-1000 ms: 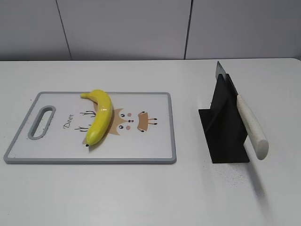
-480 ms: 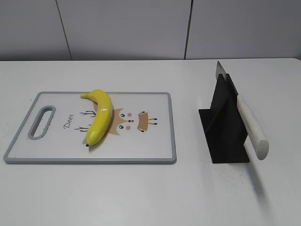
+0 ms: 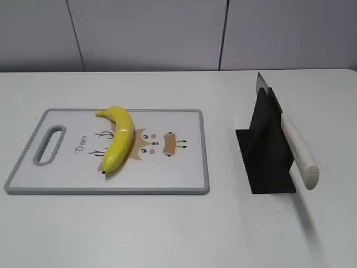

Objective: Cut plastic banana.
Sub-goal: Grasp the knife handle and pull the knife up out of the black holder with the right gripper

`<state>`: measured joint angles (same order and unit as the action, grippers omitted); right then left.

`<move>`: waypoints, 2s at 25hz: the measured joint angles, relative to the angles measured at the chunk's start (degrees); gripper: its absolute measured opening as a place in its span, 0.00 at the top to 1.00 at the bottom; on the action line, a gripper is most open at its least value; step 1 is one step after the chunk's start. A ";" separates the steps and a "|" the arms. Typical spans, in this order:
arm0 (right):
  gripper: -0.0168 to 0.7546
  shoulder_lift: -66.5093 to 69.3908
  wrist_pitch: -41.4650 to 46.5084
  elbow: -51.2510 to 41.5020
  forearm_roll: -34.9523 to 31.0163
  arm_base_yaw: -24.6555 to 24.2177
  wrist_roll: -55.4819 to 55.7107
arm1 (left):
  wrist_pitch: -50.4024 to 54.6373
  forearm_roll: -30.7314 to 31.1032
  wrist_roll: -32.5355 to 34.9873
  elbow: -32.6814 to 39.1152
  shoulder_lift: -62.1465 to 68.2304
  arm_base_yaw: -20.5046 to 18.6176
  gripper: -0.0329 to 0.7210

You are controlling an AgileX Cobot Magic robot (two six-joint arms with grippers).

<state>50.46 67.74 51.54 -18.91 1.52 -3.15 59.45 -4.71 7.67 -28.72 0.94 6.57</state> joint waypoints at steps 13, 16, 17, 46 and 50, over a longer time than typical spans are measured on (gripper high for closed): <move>0.23 23.64 0.26 10.79 2.33 13.20 4.55 | 0.00 0.00 0.00 0.00 0.00 0.00 0.11; 0.23 28.55 0.21 11.67 7.37 16.49 7.95 | 0.00 0.00 0.00 0.00 0.00 0.00 0.11; 0.23 30.48 0.08 11.67 8.91 17.22 9.16 | 0.00 0.00 0.00 0.00 0.00 0.00 0.11; 0.73 47.68 -6.54 11.89 9.51 17.67 14.95 | -0.05 0.05 0.00 0.00 0.00 0.00 0.16; 0.73 47.68 -6.28 11.89 9.27 17.67 15.06 | -0.05 0.05 0.00 0.00 0.00 0.00 0.17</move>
<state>98.14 61.46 63.43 -9.65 19.19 11.91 59.40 -4.66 7.67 -28.72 0.94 6.57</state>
